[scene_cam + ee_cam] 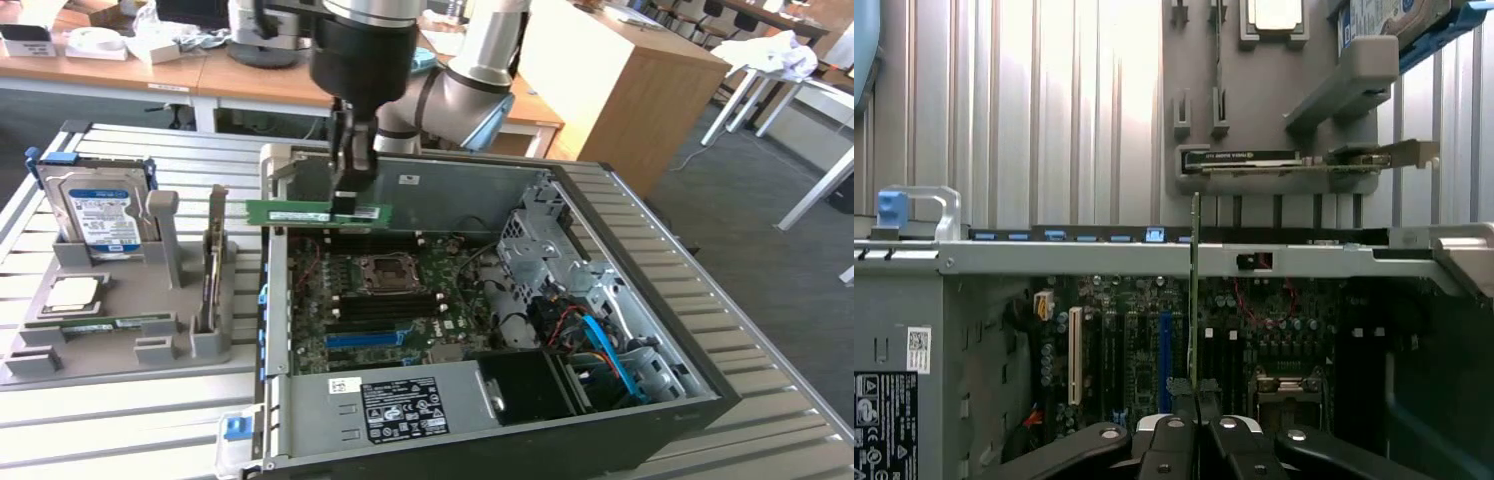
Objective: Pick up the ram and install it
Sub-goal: 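Pick up the ram and move it above insertion slot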
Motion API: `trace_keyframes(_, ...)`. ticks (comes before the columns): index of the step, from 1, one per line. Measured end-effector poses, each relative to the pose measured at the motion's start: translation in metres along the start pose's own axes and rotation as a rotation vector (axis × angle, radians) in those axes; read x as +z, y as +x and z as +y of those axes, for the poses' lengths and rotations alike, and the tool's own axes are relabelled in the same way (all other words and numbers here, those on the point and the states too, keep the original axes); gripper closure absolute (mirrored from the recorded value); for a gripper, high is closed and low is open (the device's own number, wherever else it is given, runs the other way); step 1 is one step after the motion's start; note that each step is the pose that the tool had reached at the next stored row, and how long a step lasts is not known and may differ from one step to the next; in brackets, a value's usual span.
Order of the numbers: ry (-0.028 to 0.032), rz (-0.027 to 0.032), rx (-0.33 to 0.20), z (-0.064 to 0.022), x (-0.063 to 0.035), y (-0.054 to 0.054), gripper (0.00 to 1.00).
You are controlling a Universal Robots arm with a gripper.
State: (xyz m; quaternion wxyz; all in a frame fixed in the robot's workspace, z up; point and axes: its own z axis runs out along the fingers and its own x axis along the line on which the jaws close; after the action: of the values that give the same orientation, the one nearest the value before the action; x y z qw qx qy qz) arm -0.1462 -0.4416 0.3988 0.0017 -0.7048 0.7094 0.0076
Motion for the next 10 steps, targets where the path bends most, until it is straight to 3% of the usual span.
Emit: trace_keyframes(10, -0.0001, 0.0, -0.002, -0.0304, -0.0003, 0.0, 0.88)
